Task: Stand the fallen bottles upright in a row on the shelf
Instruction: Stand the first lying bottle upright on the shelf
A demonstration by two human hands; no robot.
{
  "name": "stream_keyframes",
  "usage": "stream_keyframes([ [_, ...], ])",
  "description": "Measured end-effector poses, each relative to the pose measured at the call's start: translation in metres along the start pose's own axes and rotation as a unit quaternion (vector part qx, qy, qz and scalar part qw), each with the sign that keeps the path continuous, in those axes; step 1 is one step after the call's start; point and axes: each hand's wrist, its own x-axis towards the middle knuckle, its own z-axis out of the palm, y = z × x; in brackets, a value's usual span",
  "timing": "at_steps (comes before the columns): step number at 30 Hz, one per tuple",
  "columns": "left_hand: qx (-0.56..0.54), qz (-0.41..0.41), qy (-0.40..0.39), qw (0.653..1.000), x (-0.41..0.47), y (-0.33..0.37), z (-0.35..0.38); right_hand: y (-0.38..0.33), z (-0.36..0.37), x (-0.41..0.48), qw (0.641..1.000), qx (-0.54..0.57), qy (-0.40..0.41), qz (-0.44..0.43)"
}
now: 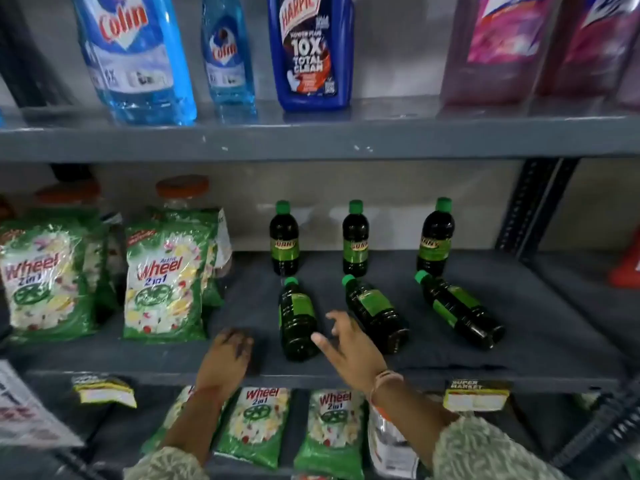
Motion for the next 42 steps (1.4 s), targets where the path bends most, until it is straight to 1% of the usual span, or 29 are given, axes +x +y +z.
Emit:
stream_keyframes([
  [1,0.029,-0.011,-0.05,0.998,0.003,-0.007,0.006,0.0,0.007,0.006,0.999,0.01,-0.018,0.033],
  [2,0.062,-0.012,-0.076,0.995,0.006,-0.009,0.009,-0.001,0.012,0.014,0.997,0.026,-0.031,0.068],
  [3,0.084,-0.002,-0.081,0.993,0.01,-0.014,0.014,-0.002,0.016,0.023,0.99,0.059,-0.039,0.119],
  [4,0.089,-0.009,-0.085,0.992,0.013,-0.011,0.015,-0.006,0.018,0.032,0.98,0.097,-0.05,0.167],
  [5,0.102,-0.001,-0.077,0.992,0.017,-0.01,0.018,-0.008,0.02,0.041,0.967,0.124,-0.061,0.216],
  [7,0.144,0.014,-0.076,0.987,0.024,-0.006,0.023,-0.014,0.02,0.056,0.948,0.131,-0.088,0.276],
  [9,0.174,0.015,-0.088,0.981,0.031,-0.004,0.026,-0.016,0.02,0.07,0.935,0.126,-0.115,0.311],
  [11,0.17,0.011,-0.08,0.982,0.034,-0.005,0.03,-0.017,0.024,0.077,0.933,0.138,-0.128,0.307],
  [12,0.169,0.013,-0.076,0.983,0.033,-0.004,0.031,-0.015,0.028,0.079,0.937,0.144,-0.117,0.296],
  [15,0.175,0.02,-0.065,0.982,0.033,-0.006,0.033,-0.003,0.042,0.08,0.95,0.162,-0.053,0.261],
  [18,0.173,0.015,-0.067,0.983,0.033,-0.006,0.032,0.005,0.046,0.078,0.962,0.186,0.022,0.197],
  [21,0.175,0.015,-0.069,0.982,0.032,-0.005,0.032,0.007,0.04,0.083,0.981,0.14,0.054,0.121],
  [25,0.17,0.01,-0.078,0.982,0.031,-0.005,0.031,0.014,0.04,0.085,0.993,0.063,0.067,0.078],
  [28,0.168,0.007,-0.078,0.983,0.032,-0.003,0.031,0.015,0.045,0.084,0.994,0.042,0.069,0.072],
  [30,0.165,0.005,-0.078,0.983,0.032,-0.003,0.031,0.013,0.048,0.083,0.993,0.05,0.071,0.08],
  [31,0.164,0.005,-0.078,0.983,0.032,-0.003,0.031,0.011,0.051,0.081,0.991,0.065,0.082,0.085],
  [33,0.163,0.006,-0.077,0.984,0.031,-0.004,0.031,0.006,0.06,0.078,0.984,0.082,0.13,0.087],
  [36,0.161,0.007,-0.081,0.984,0.031,-0.004,0.031,0.001,0.069,0.079,0.978,0.06,0.174,0.101],
  [39,0.16,0.009,-0.08,0.984,0.031,-0.004,0.029,0.004,0.071,0.08,0.979,0.058,0.164,0.102],
  [42,0.155,0.01,-0.081,0.985,0.031,-0.001,0.028,0.006,0.071,0.077,0.981,0.096,0.133,0.106],
])
